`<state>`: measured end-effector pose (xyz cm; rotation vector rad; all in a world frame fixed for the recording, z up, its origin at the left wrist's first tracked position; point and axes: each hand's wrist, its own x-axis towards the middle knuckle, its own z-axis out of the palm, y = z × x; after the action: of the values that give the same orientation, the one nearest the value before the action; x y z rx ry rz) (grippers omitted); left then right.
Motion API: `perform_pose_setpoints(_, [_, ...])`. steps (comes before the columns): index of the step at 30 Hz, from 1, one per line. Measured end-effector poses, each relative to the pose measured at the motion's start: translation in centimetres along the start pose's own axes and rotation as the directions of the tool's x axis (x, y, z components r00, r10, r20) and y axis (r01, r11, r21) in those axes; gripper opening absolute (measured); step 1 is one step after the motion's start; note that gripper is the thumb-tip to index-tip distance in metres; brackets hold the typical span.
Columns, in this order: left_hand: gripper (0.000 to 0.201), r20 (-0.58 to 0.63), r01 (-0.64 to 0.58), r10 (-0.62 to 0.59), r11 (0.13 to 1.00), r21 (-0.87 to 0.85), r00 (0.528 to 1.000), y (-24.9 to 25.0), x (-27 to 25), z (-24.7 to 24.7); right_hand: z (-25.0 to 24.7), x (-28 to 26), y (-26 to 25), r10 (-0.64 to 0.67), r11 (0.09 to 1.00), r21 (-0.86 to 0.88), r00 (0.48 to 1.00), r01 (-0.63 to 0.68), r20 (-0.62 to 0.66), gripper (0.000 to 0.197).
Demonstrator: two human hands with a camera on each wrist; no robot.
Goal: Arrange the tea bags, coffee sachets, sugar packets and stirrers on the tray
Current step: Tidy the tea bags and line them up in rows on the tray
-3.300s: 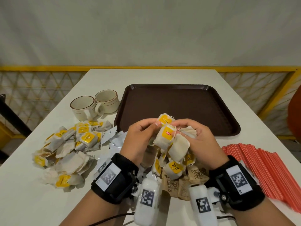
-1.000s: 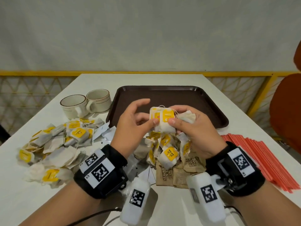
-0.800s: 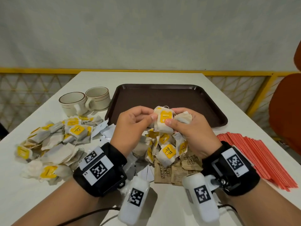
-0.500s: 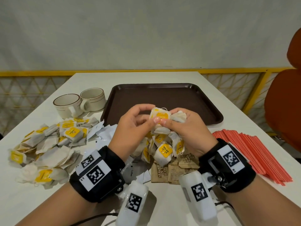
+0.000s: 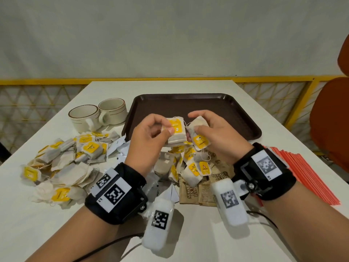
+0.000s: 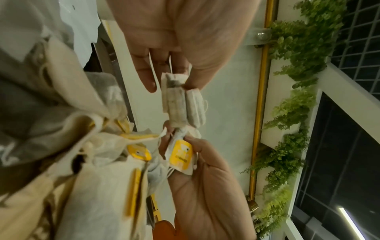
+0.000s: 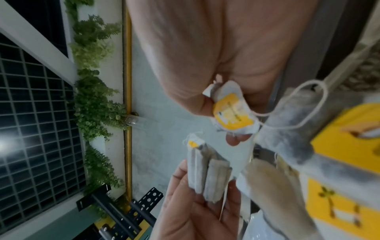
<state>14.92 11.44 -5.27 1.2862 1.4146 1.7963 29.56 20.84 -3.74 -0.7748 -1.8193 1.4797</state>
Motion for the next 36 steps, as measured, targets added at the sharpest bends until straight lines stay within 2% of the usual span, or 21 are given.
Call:
perform_pose_setpoints(3, [0.018, -0.003, 0.008, -0.008, 1.000, 0.024, 1.000, -0.3, 0.0, -0.1, -0.4, -0.2, 0.8, -0.082, 0.997, 0.008, 0.995, 0.083, -0.052, 0.029])
perform_pose_setpoints(7, [0.020, -0.036, 0.038, -0.037, 0.999, 0.038, 0.999, -0.7, 0.1, -0.1, -0.7, -0.6, 1.5, -0.101, 0.993, 0.051, 0.988, 0.108, -0.120, 0.017])
perform_pose_setpoints(11, [0.021, -0.054, 0.046, -0.044, 0.998, 0.040, 0.998, -0.7, 0.1, -0.1, -1.2, -0.7, 1.8, -0.038, 0.988, 0.141, 0.986, 0.062, -0.165, 0.028])
perform_pose_setpoints(15, [0.020, -0.062, 0.046, -0.043, 0.998, 0.048, 0.997, -0.5, 0.1, -0.2, -1.4, -1.1, 1.8, -0.004, 0.987, 0.158, 0.995, 0.020, -0.100, 0.037])
perform_pose_setpoints(18, [0.019, -0.069, 0.048, -0.044, 0.998, 0.050, 0.997, -0.6, 0.1, -0.3, -1.5, -1.0, 1.7, 0.002, 0.998, 0.066, 0.998, 0.002, -0.067, 0.035])
perform_pose_setpoints(21, [0.021, -0.068, 0.047, -0.044, 0.997, 0.054, 0.997, -0.6, 0.2, -0.5, -1.7, -1.0, 1.5, -0.056, 0.991, -0.121, 0.998, 0.052, -0.031, 0.034])
perform_pose_setpoints(24, [0.021, -0.056, 0.049, -0.046, 0.997, 0.059, 0.997, -0.6, 0.2, -0.6, -2.0, -1.2, 1.0, -0.112, 0.931, -0.340, 0.991, 0.130, 0.072, 0.037])
perform_pose_setpoints(29, [0.020, -0.054, 0.053, -0.050, 0.996, 0.068, 0.997, -0.7, 0.3, -0.8, -1.6, -1.0, 0.9, -0.034, 0.774, -0.592, 0.948, 0.225, 0.316, 0.038])
perform_pose_setpoints(31, [0.020, -0.058, 0.053, -0.049, 0.996, 0.070, 0.997, -0.7, 0.4, -0.9, -1.0, -0.6, 1.2, -0.040, 0.748, -0.621, 0.949, 0.236, 0.312, 0.025])
perform_pose_setpoints(34, [0.020, -0.072, 0.054, -0.049, 0.997, 0.059, 0.996, -0.8, 0.5, -1.0, -0.4, 0.1, 1.3, -0.137, 0.787, -0.570, 0.967, 0.238, 0.215, 0.005])
perform_pose_setpoints(36, [0.016, -0.084, 0.031, -0.026, 0.998, 0.063, 0.996, -0.8, 0.5, -1.1, -0.6, 0.4, 0.6, -0.213, 0.830, -0.501, 0.970, 0.244, 0.121, 0.010])
